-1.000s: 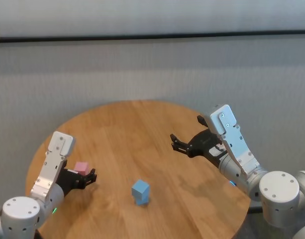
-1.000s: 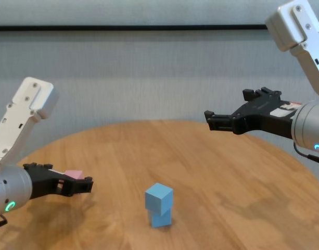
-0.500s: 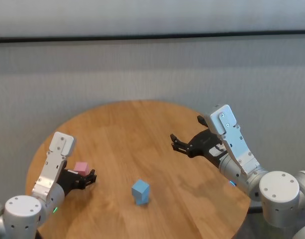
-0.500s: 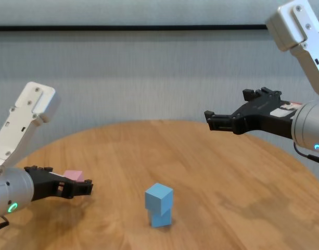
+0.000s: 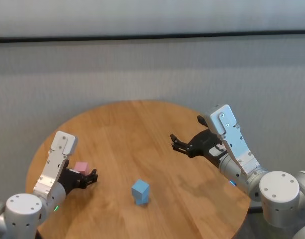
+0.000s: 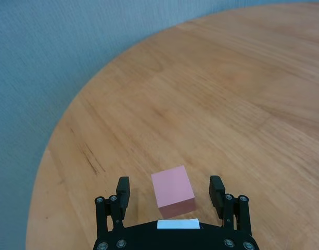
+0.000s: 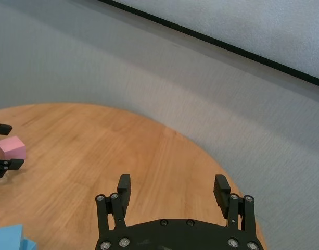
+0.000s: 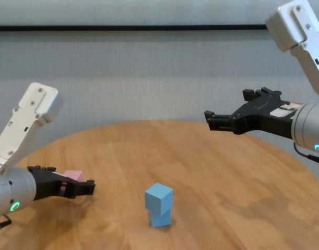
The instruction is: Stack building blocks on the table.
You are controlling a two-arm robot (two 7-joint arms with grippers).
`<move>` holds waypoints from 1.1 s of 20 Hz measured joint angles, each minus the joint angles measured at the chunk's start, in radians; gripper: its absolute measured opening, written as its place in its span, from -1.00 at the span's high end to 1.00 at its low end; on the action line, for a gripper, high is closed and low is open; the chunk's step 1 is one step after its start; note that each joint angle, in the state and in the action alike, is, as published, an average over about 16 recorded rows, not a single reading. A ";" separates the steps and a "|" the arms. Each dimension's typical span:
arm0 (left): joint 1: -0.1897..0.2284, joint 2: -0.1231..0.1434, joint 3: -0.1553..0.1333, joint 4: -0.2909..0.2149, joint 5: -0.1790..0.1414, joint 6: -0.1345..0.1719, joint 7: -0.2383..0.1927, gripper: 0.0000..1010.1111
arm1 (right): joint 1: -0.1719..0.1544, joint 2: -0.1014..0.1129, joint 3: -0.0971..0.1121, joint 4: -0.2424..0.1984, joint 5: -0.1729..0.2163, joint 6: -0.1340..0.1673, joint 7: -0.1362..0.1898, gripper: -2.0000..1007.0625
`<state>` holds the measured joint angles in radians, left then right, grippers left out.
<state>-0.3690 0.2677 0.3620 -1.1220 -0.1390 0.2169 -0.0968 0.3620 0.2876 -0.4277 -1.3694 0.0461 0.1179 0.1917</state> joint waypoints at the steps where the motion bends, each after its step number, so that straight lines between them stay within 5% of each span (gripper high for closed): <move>1: -0.002 -0.001 0.000 0.003 0.002 0.001 -0.003 -0.99 | 0.000 0.000 0.000 0.000 0.000 0.000 0.000 -0.99; 13: -0.014 -0.003 0.005 0.017 0.019 0.017 -0.017 -0.94 | 0.000 0.000 0.000 0.000 0.000 0.000 0.000 -0.99; 22: -0.011 -0.003 0.005 0.014 0.016 0.014 -0.013 -0.63 | 0.000 0.000 0.000 0.000 0.000 0.000 0.000 -1.00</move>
<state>-0.3803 0.2646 0.3669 -1.1078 -0.1227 0.2309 -0.1100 0.3620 0.2876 -0.4277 -1.3694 0.0461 0.1179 0.1917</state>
